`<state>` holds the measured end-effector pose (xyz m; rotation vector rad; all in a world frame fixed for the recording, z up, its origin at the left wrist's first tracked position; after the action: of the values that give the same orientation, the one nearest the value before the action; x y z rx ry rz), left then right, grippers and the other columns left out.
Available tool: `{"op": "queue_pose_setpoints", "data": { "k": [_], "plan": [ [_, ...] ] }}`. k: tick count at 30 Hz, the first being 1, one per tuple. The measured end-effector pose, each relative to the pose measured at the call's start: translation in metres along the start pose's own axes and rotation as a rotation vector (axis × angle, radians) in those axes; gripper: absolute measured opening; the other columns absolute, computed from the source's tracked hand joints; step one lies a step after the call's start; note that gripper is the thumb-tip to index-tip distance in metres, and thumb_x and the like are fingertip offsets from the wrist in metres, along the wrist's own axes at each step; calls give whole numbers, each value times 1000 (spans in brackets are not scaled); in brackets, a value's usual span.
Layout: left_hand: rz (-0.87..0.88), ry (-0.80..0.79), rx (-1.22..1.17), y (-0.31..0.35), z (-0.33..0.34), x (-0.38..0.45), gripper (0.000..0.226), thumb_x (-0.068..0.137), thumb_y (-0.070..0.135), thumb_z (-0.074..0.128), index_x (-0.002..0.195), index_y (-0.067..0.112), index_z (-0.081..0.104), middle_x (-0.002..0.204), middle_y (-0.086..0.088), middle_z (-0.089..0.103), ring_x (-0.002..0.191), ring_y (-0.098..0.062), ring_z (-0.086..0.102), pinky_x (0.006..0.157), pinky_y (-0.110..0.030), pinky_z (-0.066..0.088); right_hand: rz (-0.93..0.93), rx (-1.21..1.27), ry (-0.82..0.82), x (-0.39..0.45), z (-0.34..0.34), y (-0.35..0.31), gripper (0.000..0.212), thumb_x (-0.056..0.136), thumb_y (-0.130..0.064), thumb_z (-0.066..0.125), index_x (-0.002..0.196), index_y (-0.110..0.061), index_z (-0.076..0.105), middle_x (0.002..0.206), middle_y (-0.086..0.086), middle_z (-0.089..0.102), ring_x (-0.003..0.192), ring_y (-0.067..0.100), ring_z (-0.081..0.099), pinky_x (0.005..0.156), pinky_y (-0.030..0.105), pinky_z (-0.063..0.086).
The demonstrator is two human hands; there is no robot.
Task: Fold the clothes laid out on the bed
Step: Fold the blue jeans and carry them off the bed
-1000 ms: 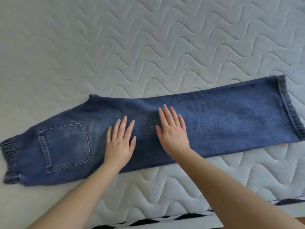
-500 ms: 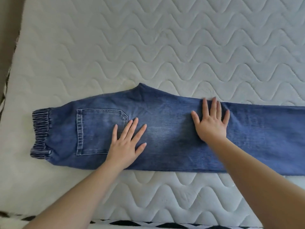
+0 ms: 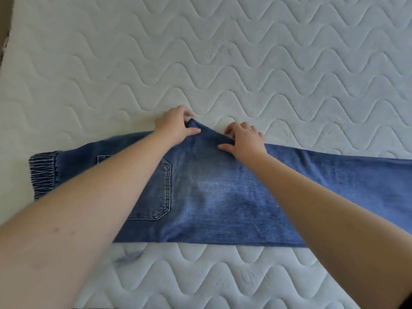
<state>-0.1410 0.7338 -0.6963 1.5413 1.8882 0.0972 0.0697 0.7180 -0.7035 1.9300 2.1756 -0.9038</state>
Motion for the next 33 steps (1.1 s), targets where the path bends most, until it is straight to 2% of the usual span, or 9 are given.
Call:
{"op": "queue_pose_setpoints", "data": {
  "k": [3, 6, 10, 13, 15, 18, 25, 29, 33],
  "plan": [
    [72, -171, 79, 6, -5, 14, 33, 78, 33, 80, 105, 17, 70, 99, 0, 64, 92, -18, 57, 77, -26, 40, 74, -107, -107, 11, -9, -1, 47, 80, -57, 70, 109, -23, 56, 117, 3, 57, 113, 27, 51, 90, 38, 31],
    [130, -121, 77, 6, -3, 16, 28, 84, 30, 76, 103, 13, 67, 97, -2, 57, 87, -16, 50, 74, -26, 35, 76, -174, -133, 14, -9, -4, 43, 83, -56, 67, 105, -20, 59, 116, 4, 57, 113, 28, 50, 92, 38, 33],
    [233, -42, 32, -1, -4, -1, 23, 85, 33, 73, 98, 18, 60, 85, 5, 57, 76, -15, 52, 62, -28, 33, -63, 21, -52, 2, -7, -5, 26, 87, -32, 70, 87, -16, 49, 93, 3, 55, 94, 28, 55, 73, 32, 33],
    [323, -48, -17, -6, -12, -22, 27, 76, 30, 81, 88, 25, 58, 79, 13, 54, 73, -10, 53, 59, -22, 34, -185, 176, 75, -13, -3, 1, 16, 85, -9, 68, 95, -13, 56, 87, -2, 58, 90, 27, 56, 77, 32, 36],
    [406, -26, 27, -9, -12, -37, 25, 73, 15, 81, 87, 20, 61, 84, 8, 55, 83, -19, 56, 64, -27, 36, -240, 213, 153, -26, 2, 5, 38, 83, 5, 60, 116, -13, 62, 97, -1, 65, 95, 24, 55, 86, 31, 38],
    [550, 123, 122, -11, -6, -66, 24, 67, -9, 74, 84, 7, 67, 87, -6, 58, 86, -29, 54, 72, -34, 43, -384, 158, 333, -47, 12, 5, 43, 78, 15, 60, 111, -9, 73, 97, 6, 69, 91, 31, 57, 84, 40, 46],
    [704, 318, 266, -25, 24, -123, 28, 63, -15, 72, 83, 4, 71, 79, -12, 59, 71, -33, 57, 65, -40, 49, -437, -2, 489, -84, 46, 25, 42, 79, 10, 65, 116, -9, 72, 119, 8, 67, 105, 34, 62, 90, 44, 45],
    [661, 295, 301, -41, 43, -142, 29, 65, -11, 76, 88, 4, 71, 81, -12, 61, 71, -32, 58, 65, -42, 51, -426, -135, 382, -106, 64, 40, 48, 86, 2, 63, 133, -9, 60, 137, 9, 58, 127, 31, 53, 110, 46, 37],
    [595, 294, 373, -46, 60, -151, 36, 67, -12, 71, 98, 4, 70, 86, -12, 61, 74, -32, 58, 69, -43, 52, -376, -200, 210, -117, 67, 44, 50, 100, -15, 47, 149, -15, 39, 154, 3, 38, 145, 23, 29, 122, 39, 12]
  ]
}}
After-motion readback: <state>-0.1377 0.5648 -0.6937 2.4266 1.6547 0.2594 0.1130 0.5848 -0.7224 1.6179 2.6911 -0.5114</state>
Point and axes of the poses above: each hand's wrist, its own x-axis towards the middle knuckle, its own z-axis out of the palm, y = z × x, the point moved 1 cm from there along x, towards the middle knuckle
